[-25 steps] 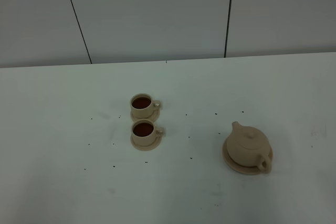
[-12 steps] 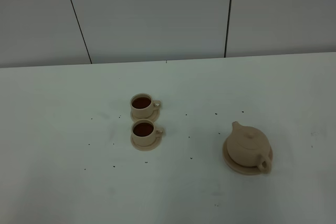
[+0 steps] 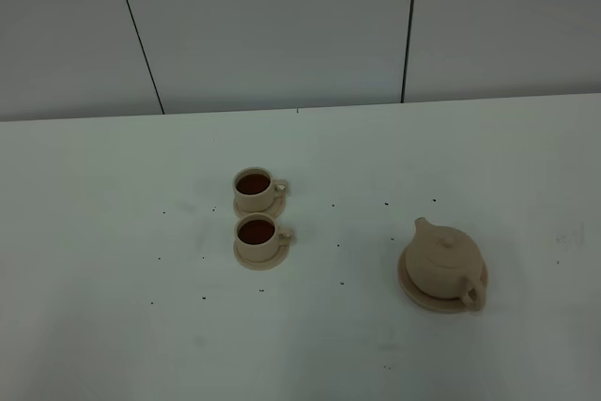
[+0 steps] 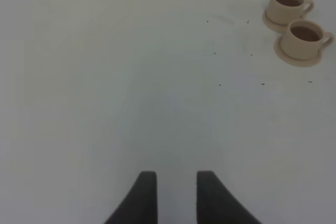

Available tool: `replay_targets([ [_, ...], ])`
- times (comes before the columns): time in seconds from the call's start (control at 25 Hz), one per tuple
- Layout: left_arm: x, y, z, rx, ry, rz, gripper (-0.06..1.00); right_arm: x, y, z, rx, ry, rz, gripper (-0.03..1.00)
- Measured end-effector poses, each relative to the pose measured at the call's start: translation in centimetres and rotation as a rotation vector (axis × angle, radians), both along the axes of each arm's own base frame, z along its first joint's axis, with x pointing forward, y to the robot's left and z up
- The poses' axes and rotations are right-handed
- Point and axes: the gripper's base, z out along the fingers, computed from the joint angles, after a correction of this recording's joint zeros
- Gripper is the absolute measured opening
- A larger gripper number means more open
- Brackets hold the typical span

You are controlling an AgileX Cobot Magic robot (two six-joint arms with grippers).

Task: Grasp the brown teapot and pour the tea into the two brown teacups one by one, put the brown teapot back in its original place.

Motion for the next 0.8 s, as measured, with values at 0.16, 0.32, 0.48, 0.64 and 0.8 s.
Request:
replay_targets([
  [0.16, 0.00, 0.00, 0.00, 0.000, 0.000, 0.000, 0.26, 0.00, 0.14, 0.01, -0.004, -0.002, 0.020, 0.57],
  [0.32, 0.00, 0.00, 0.00, 0.000, 0.000, 0.000, 0.26, -0.01, 0.20, 0.02, -0.004, -0.002, 0.028, 0.57],
  [0.48, 0.00, 0.00, 0.00, 0.000, 0.000, 0.000, 0.26, -0.01, 0.21, 0.02, -0.004, -0.003, 0.029, 0.57],
  [0.64, 0.00, 0.00, 0.00, 0.000, 0.000, 0.000, 0.26, -0.01, 0.21, 0.02, -0.005, -0.003, 0.029, 0.57],
  [0.8, 0.00, 0.00, 0.00, 0.000, 0.000, 0.000, 0.26, -0.01, 0.21, 0.02, -0.009, -0.003, 0.032, 0.57],
])
